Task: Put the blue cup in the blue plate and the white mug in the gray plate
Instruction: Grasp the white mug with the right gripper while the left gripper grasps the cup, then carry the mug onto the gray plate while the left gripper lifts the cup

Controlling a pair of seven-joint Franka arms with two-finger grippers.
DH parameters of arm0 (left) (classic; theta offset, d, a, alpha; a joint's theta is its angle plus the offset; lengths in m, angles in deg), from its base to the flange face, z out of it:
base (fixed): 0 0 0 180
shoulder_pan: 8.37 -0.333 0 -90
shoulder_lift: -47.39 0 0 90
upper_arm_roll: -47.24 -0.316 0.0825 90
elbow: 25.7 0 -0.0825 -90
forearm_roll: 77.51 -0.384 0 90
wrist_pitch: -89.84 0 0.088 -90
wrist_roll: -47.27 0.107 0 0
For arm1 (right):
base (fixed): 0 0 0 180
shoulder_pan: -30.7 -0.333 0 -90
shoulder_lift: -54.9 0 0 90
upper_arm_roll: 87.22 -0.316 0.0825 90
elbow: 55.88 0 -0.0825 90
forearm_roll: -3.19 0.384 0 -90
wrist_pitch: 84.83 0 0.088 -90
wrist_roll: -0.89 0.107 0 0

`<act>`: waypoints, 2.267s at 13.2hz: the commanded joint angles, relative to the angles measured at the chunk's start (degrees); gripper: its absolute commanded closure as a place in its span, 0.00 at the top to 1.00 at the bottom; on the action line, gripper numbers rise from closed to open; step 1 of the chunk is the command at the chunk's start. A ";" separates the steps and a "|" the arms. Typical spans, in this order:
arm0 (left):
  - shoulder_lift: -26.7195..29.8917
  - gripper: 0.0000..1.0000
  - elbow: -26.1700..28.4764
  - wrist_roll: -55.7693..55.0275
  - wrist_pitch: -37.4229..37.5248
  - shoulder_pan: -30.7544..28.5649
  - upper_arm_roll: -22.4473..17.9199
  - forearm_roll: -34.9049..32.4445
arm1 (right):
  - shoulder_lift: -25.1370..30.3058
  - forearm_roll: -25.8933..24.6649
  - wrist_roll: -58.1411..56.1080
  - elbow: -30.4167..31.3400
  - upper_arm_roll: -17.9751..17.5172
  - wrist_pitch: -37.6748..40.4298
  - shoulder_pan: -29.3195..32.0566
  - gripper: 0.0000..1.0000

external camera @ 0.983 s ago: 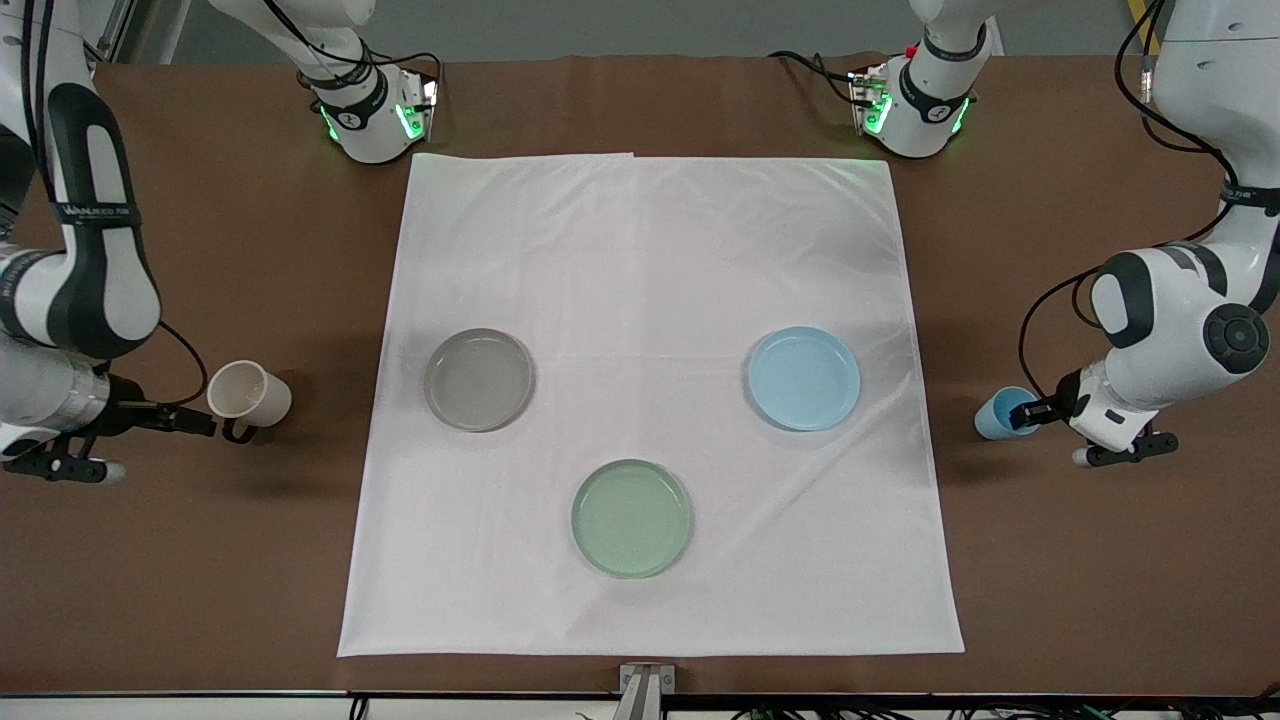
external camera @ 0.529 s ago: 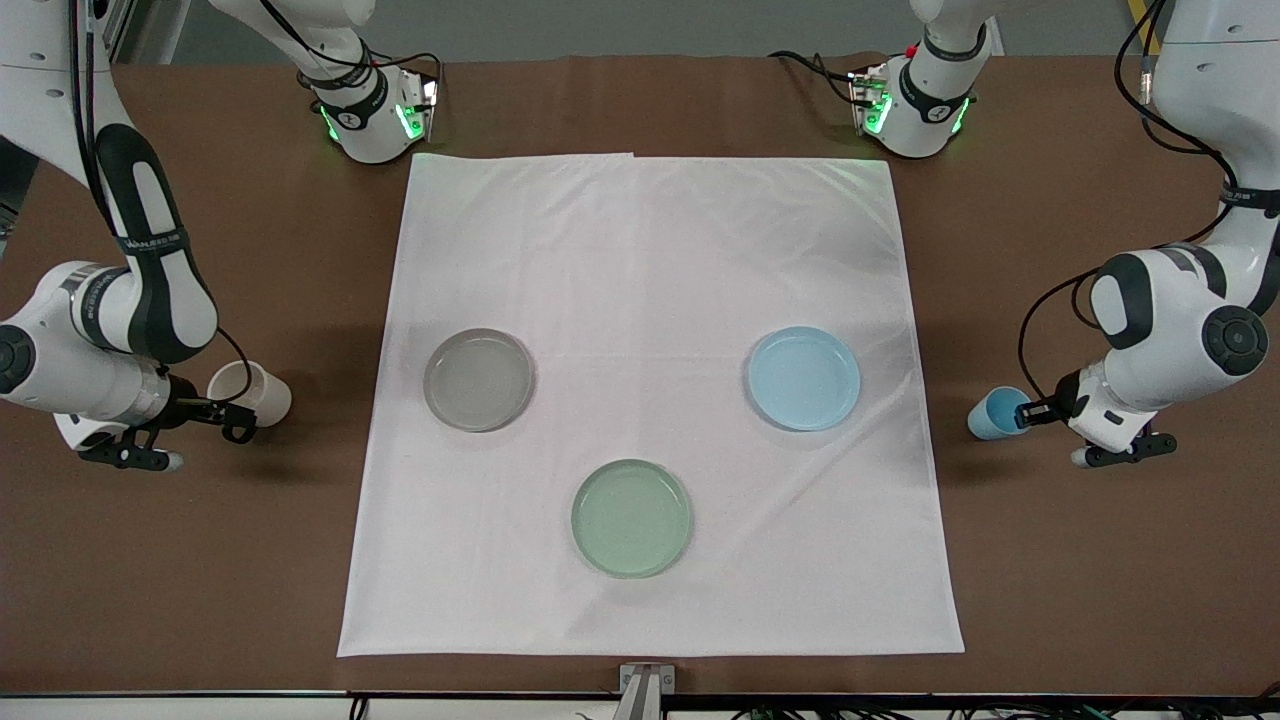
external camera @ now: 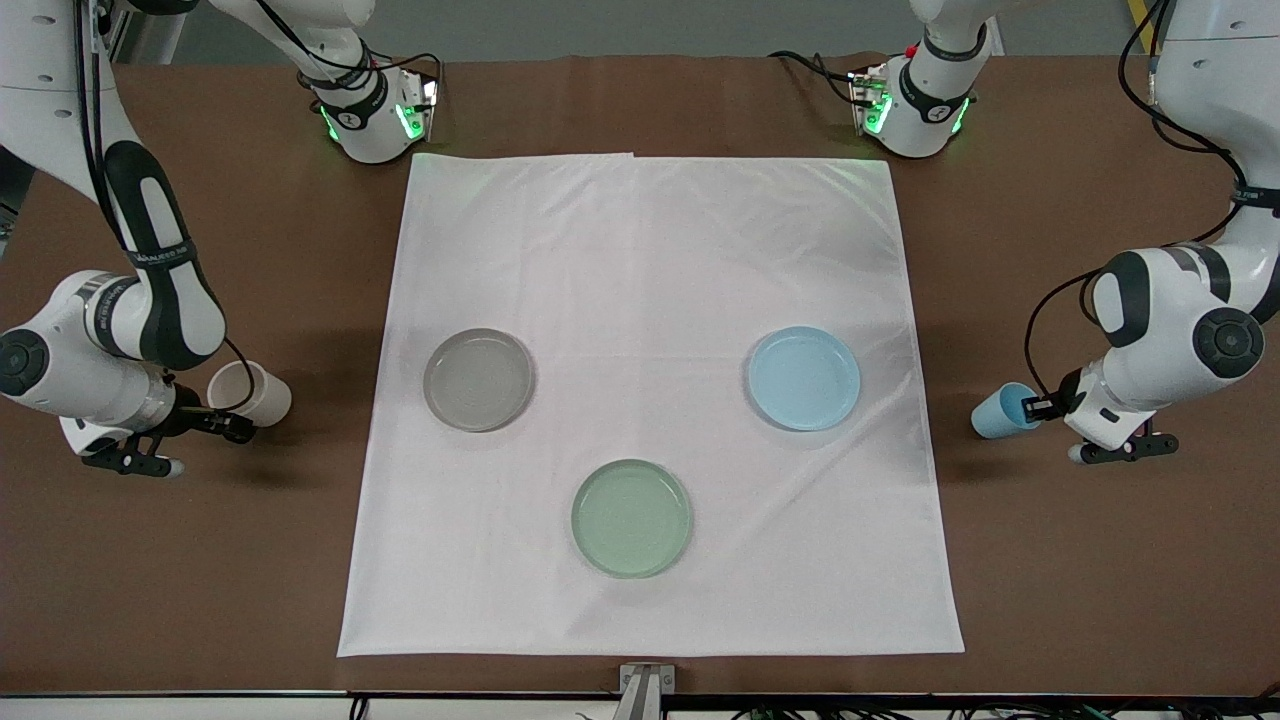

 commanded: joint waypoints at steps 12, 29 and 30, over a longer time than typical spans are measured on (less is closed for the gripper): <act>-1.44 0.35 -0.33 -0.45 0.31 -0.12 0.18 -1.14 | -0.32 0.46 -0.27 -0.67 -0.73 -0.17 0.73 0.04; -1.88 0.18 -1.65 -2.65 0.75 0.85 0.79 -0.97 | 1.99 4.83 17.56 -3.75 -1.35 6.80 -31.08 0.02; -1.80 0.10 -1.56 -2.65 0.75 1.02 0.88 -0.97 | 0.93 5.81 17.74 -3.84 -1.35 5.82 -32.31 0.02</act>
